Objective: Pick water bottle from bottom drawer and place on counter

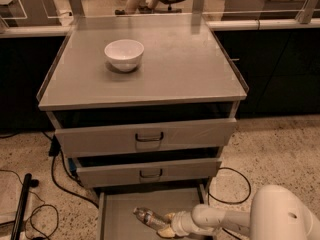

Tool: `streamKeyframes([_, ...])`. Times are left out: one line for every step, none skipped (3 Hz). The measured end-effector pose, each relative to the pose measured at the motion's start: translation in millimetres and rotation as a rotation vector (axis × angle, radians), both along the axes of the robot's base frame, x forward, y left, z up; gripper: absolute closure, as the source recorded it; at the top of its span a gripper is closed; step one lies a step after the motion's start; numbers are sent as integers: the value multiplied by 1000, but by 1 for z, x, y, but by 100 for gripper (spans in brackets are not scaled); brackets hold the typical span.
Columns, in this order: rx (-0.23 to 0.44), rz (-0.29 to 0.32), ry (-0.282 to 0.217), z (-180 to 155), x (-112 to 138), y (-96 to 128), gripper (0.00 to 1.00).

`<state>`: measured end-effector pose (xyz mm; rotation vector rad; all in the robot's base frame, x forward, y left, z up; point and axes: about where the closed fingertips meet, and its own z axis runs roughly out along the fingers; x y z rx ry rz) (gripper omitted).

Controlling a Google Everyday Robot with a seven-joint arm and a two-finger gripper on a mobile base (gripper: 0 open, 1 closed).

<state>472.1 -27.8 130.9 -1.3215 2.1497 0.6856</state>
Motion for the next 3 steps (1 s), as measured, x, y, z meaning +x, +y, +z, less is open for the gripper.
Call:
streamKeyframes([-10, 36, -24, 38, -3, -22, 100])
streamKeyframes([10, 91, -86, 104, 0, -50, 100])
streamKeyframes([40, 137, -97, 144, -3, -67, 100])
